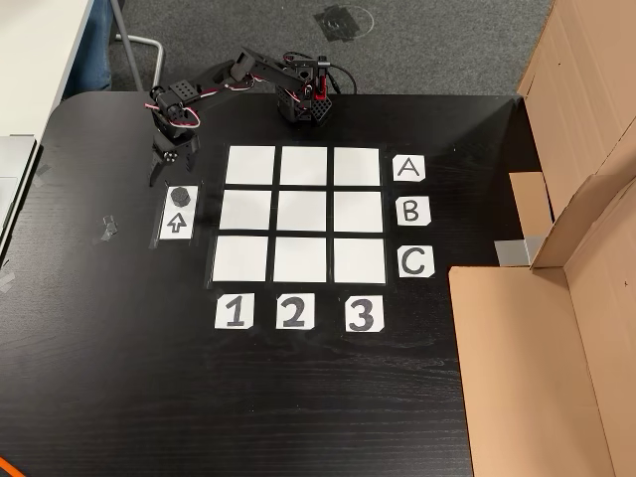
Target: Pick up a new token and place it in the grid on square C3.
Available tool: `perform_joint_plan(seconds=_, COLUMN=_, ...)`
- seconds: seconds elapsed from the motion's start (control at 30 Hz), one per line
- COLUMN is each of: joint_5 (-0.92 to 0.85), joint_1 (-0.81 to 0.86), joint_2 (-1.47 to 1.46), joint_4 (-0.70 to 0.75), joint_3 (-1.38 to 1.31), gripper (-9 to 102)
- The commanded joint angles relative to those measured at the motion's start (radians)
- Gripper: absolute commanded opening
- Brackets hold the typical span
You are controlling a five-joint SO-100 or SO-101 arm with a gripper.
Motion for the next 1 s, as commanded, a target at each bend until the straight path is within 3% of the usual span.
perform_joint_plan(seconds=0.0, joint_5=0.014, joint_1=-0.023, joint_2=-0.005, joint_4=0.011, joint_3=-0.046, gripper=42)
perform_joint_plan(seconds=0.97, joint_5=0.046, joint_1=-0.055, joint_2=-0.192, joint_4=0.018, joint_3=-0.204, gripper=44)
